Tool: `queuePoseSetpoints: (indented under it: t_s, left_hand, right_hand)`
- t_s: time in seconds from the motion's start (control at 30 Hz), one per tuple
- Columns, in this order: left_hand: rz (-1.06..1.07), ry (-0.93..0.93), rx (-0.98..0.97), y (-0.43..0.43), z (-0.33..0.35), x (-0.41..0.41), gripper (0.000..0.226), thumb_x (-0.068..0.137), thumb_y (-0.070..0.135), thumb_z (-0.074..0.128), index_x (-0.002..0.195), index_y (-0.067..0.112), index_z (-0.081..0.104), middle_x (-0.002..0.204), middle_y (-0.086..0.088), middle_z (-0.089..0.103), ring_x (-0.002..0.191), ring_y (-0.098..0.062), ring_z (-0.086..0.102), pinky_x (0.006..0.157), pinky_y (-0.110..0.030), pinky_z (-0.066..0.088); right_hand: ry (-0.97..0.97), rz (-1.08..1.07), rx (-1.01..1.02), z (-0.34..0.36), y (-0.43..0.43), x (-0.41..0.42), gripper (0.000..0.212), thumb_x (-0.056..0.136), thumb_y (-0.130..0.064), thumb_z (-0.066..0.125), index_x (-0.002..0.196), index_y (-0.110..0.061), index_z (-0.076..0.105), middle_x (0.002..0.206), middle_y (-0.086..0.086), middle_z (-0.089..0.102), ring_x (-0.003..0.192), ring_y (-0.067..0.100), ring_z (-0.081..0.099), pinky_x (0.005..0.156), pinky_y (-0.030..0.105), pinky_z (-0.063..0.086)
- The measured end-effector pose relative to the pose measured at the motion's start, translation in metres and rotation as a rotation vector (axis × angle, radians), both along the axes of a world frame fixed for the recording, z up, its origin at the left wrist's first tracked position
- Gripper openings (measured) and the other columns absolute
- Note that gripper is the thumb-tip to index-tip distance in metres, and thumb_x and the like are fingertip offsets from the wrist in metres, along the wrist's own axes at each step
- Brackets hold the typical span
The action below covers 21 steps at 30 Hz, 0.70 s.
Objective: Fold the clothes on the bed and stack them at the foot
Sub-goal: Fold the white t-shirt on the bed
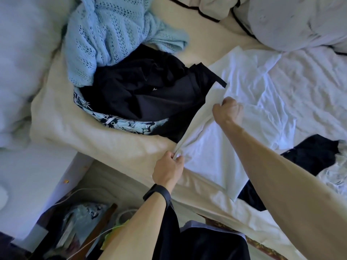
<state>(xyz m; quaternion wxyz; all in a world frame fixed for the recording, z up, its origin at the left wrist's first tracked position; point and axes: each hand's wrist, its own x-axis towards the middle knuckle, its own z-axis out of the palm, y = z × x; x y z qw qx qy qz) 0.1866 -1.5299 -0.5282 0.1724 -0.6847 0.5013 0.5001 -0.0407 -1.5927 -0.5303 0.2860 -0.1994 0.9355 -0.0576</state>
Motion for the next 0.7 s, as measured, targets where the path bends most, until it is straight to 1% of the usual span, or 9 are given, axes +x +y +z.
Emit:
queuePoseSetpoints:
  t_s: [0.07, 0.13, 0.2, 0.27, 0.37, 0.43, 0.53, 0.6, 0.7]
  left_hand:
    - [-0.013, -0.014, 0.003, -0.001, -0.002, 0.000, 0.031, 0.095, 0.051, 0.048, 0.095, 0.022, 0.056, 0.078, 0.005, 0.063, 0.074, -0.018, 0.061, 0.066, -0.032, 0.048]
    - [-0.011, -0.021, -0.003, 0.000, -0.003, 0.000, 0.031, 0.095, 0.051, 0.048, 0.094, 0.021, 0.056, 0.078, 0.005, 0.063, 0.074, -0.019, 0.061, 0.069, -0.033, 0.050]
    - [-0.007, -0.025, -0.018, 0.000, -0.003, 0.000, 0.032, 0.095, 0.050, 0.048, 0.090, 0.020, 0.056, 0.077, 0.003, 0.063, 0.074, -0.021, 0.061, 0.069, -0.034, 0.050]
    - [-0.011, -0.011, -0.032, 0.000, -0.004, 0.001, 0.035, 0.093, 0.051, 0.049, 0.085, 0.018, 0.055, 0.074, 0.001, 0.064, 0.073, -0.024, 0.062, 0.066, -0.035, 0.051]
    - [-0.014, 0.041, -0.039, 0.001, -0.006, 0.008, 0.035, 0.091, 0.054, 0.050, 0.078, 0.021, 0.052, 0.069, 0.004, 0.064, 0.068, -0.021, 0.062, 0.059, -0.032, 0.046]
    - [-0.024, 0.121, -0.032, 0.002, -0.011, 0.017, 0.028, 0.091, 0.049, 0.052, 0.076, 0.025, 0.052, 0.068, 0.006, 0.063, 0.068, -0.017, 0.061, 0.057, -0.029, 0.042]
    - [-0.038, 0.199, -0.005, -0.001, -0.017, 0.029, 0.014, 0.091, 0.037, 0.058, 0.084, 0.026, 0.060, 0.073, 0.007, 0.068, 0.075, -0.016, 0.064, 0.066, -0.026, 0.045]
    - [-0.053, 0.205, -0.008, -0.002, -0.019, 0.032, 0.016, 0.092, 0.037, 0.060, 0.083, 0.024, 0.061, 0.073, 0.006, 0.069, 0.077, -0.018, 0.065, 0.072, -0.032, 0.047]
    - [-0.203, 0.159, -0.082, -0.010, -0.011, 0.022, 0.025, 0.091, 0.045, 0.056, 0.077, 0.025, 0.054, 0.072, 0.007, 0.064, 0.074, -0.019, 0.061, 0.069, -0.034, 0.048]
  right_hand:
    - [-0.003, -0.017, -0.019, -0.003, -0.002, 0.004, 0.008, 0.089, -0.017, 0.052, 0.085, -0.011, 0.056, 0.067, -0.002, 0.047, 0.086, 0.030, 0.052, 0.072, 0.030, 0.035]
    - [-0.055, -0.034, -0.035, -0.003, -0.005, 0.006, 0.022, 0.093, -0.024, 0.054, 0.102, -0.009, 0.065, 0.075, 0.001, 0.059, 0.090, 0.031, 0.061, 0.077, 0.032, 0.045]
    - [-0.233, -0.116, -0.093, -0.001, -0.008, 0.008, 0.032, 0.095, -0.030, 0.058, 0.120, -0.014, 0.068, 0.101, 0.001, 0.070, 0.106, 0.024, 0.065, 0.089, 0.034, 0.050]
    - [-0.534, -0.302, -0.257, 0.003, -0.005, 0.012, 0.041, 0.096, -0.023, 0.061, 0.137, -0.022, 0.062, 0.125, -0.005, 0.064, 0.120, 0.013, 0.058, 0.101, 0.030, 0.045]
    - [-0.730, -0.445, -0.445, 0.016, 0.017, 0.017, 0.050, 0.094, -0.007, 0.060, 0.139, -0.029, 0.059, 0.135, -0.008, 0.059, 0.124, 0.006, 0.055, 0.101, 0.030, 0.041]
    - [-0.645, -0.499, -0.534, 0.019, 0.044, 0.021, 0.041, 0.092, -0.007, 0.062, 0.126, -0.030, 0.064, 0.127, -0.009, 0.067, 0.116, 0.007, 0.064, 0.095, 0.030, 0.049]
    - [-0.492, -0.578, -0.547, 0.020, 0.089, 0.034, 0.028, 0.090, -0.016, 0.065, 0.115, -0.026, 0.069, 0.113, -0.006, 0.074, 0.107, 0.014, 0.070, 0.087, 0.029, 0.053]
    - [-0.383, -0.527, -0.464, 0.017, 0.121, 0.045, 0.024, 0.092, -0.021, 0.066, 0.115, -0.026, 0.068, 0.111, -0.009, 0.073, 0.105, 0.010, 0.068, 0.089, 0.028, 0.053]
    - [-0.236, -0.499, -0.398, 0.016, 0.164, 0.061, 0.020, 0.095, -0.024, 0.066, 0.115, -0.025, 0.067, 0.107, -0.014, 0.070, 0.099, 0.006, 0.066, 0.090, 0.027, 0.052]
